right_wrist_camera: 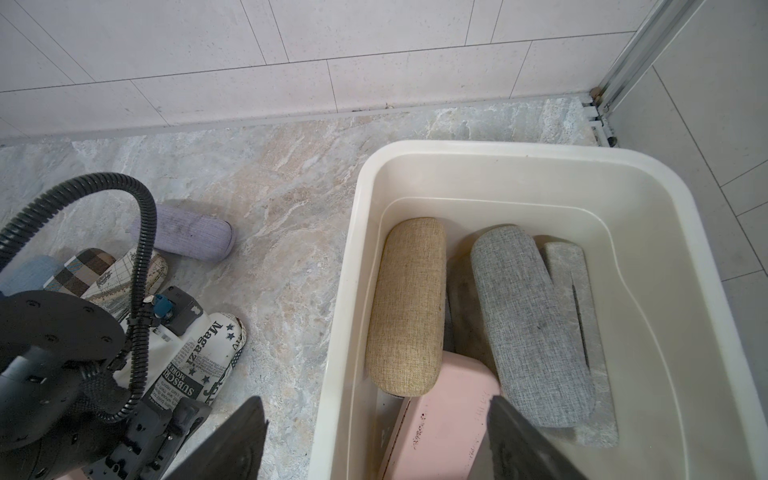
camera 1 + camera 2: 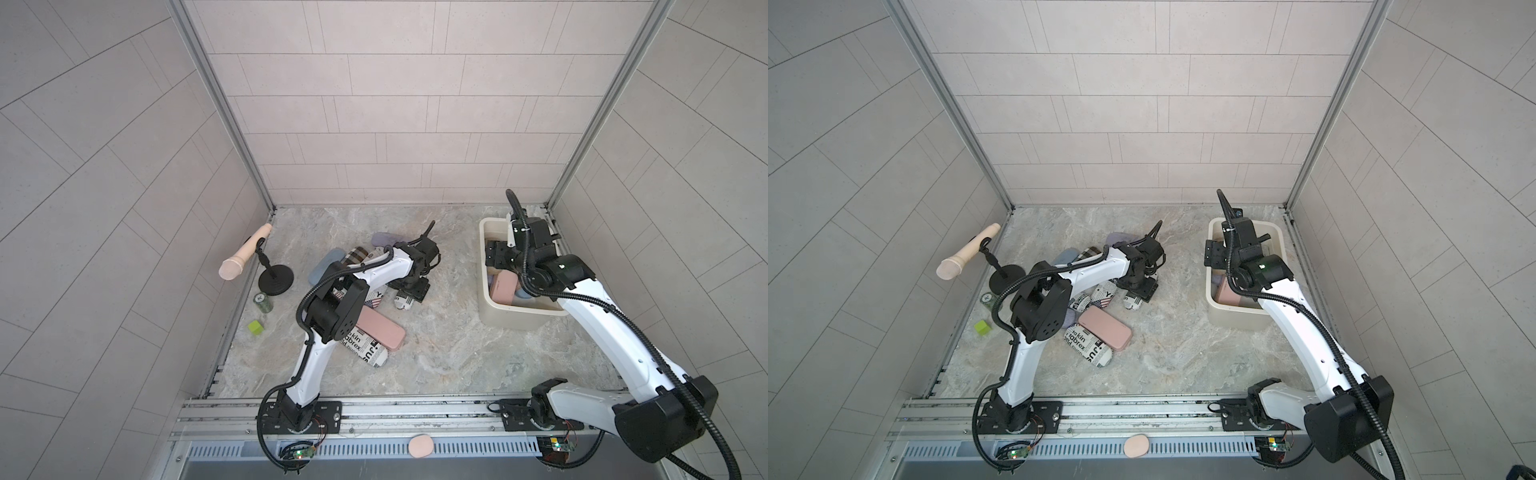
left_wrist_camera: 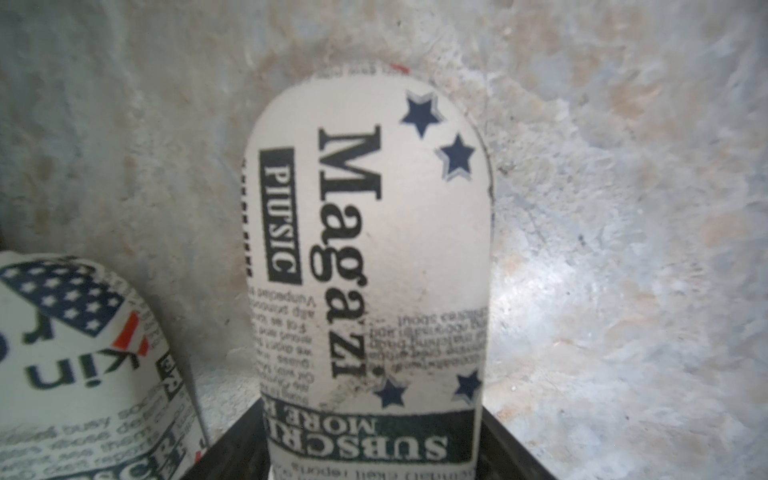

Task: Put the glasses cases into the storage boxes
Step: Pick up the glasses case at the center of the board.

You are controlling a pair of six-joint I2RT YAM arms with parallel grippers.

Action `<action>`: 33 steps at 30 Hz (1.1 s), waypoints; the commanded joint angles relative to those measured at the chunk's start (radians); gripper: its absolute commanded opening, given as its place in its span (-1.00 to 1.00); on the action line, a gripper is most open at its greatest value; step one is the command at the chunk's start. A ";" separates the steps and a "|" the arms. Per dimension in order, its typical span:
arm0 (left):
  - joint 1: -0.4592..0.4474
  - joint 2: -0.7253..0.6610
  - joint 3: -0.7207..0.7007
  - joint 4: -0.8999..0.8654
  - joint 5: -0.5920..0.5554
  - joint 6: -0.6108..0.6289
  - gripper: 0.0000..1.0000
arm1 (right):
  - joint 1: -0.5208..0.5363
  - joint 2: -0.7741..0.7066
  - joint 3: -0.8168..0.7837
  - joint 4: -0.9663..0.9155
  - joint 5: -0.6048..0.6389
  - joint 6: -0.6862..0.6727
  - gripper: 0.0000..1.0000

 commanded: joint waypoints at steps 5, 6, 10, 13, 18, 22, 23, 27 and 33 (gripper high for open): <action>-0.007 0.024 0.024 -0.032 0.023 -0.005 0.48 | -0.004 -0.023 -0.002 -0.019 0.010 -0.004 0.69; -0.007 0.029 0.027 -0.034 0.032 -0.008 0.48 | -0.004 -0.024 -0.002 -0.020 0.010 -0.004 0.69; -0.008 0.035 0.031 -0.036 0.041 -0.010 0.40 | -0.004 -0.032 0.002 -0.024 0.011 -0.003 0.68; -0.009 0.018 0.029 -0.030 0.042 -0.011 0.30 | -0.005 -0.039 0.001 -0.026 0.009 0.001 0.68; -0.012 -0.079 0.002 0.017 0.089 -0.015 0.25 | -0.005 -0.038 0.018 -0.035 -0.004 0.003 0.63; -0.012 -0.229 -0.093 0.154 0.153 -0.038 0.25 | -0.004 -0.034 0.042 -0.033 -0.055 0.024 0.60; -0.012 -0.267 -0.121 0.194 0.169 -0.045 0.25 | -0.004 -0.033 0.049 -0.027 -0.076 0.042 0.59; -0.009 -0.417 -0.262 0.405 0.226 -0.107 0.24 | -0.002 -0.035 0.070 0.015 -0.165 0.081 0.53; -0.009 -0.641 -0.565 0.910 0.359 -0.228 0.22 | 0.032 0.003 0.113 0.075 -0.265 0.134 0.46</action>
